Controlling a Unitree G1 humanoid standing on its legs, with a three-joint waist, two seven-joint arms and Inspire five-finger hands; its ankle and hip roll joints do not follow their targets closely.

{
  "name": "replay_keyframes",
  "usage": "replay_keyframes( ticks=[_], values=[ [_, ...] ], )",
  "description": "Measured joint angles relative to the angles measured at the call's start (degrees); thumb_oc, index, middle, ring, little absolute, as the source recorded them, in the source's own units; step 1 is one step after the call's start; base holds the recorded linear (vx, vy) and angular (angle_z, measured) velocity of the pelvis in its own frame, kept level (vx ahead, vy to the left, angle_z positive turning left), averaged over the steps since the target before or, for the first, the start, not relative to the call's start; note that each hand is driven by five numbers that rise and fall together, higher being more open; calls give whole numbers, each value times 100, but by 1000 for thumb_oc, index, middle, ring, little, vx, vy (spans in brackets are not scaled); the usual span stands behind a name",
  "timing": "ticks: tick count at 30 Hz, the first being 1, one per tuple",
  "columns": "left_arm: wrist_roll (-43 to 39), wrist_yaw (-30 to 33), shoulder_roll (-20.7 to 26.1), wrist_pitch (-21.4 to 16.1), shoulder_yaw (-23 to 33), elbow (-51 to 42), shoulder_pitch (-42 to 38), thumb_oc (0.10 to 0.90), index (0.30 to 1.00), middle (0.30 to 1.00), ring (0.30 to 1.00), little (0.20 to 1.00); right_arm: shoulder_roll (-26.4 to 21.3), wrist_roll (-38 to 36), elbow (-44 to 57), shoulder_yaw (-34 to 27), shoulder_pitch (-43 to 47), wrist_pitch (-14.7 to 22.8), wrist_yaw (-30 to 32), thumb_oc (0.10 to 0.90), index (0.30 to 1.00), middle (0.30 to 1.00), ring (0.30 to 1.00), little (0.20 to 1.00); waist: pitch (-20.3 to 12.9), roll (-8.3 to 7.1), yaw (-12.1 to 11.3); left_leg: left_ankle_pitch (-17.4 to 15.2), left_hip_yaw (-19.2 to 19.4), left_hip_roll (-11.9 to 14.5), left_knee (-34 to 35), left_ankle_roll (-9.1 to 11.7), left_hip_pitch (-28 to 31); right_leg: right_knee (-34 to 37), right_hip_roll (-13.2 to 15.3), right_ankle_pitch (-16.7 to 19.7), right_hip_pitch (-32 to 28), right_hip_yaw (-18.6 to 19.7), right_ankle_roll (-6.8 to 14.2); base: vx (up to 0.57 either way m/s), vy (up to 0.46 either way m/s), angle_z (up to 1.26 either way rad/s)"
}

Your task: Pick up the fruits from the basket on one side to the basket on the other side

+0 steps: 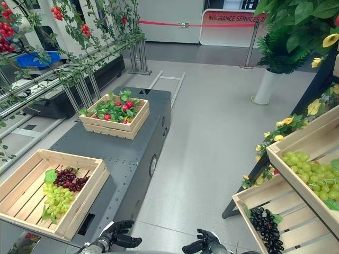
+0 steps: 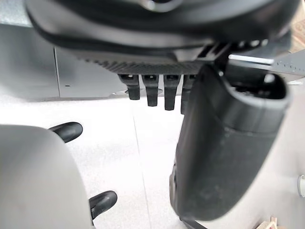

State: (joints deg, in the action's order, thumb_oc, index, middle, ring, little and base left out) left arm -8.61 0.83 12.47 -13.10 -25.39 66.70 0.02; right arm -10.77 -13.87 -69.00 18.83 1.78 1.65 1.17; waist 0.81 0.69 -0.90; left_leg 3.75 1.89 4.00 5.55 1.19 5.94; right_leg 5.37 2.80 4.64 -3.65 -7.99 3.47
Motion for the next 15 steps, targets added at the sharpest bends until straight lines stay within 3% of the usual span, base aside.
replay_keyframes(
  ticks=[15],
  values=[
    [120, -18, 9, -418, -77, 25, 3, 800, 900, 900, 900, 900, 2, -1, -41, 2, 10, 40, 0, 800, 900, 900, 900, 900, 23, -18, -3, 0, -1, 0, 0, 0, -7, 0, 2, -1, 7, -3, 0, 0, 0, 0]
  ],
)
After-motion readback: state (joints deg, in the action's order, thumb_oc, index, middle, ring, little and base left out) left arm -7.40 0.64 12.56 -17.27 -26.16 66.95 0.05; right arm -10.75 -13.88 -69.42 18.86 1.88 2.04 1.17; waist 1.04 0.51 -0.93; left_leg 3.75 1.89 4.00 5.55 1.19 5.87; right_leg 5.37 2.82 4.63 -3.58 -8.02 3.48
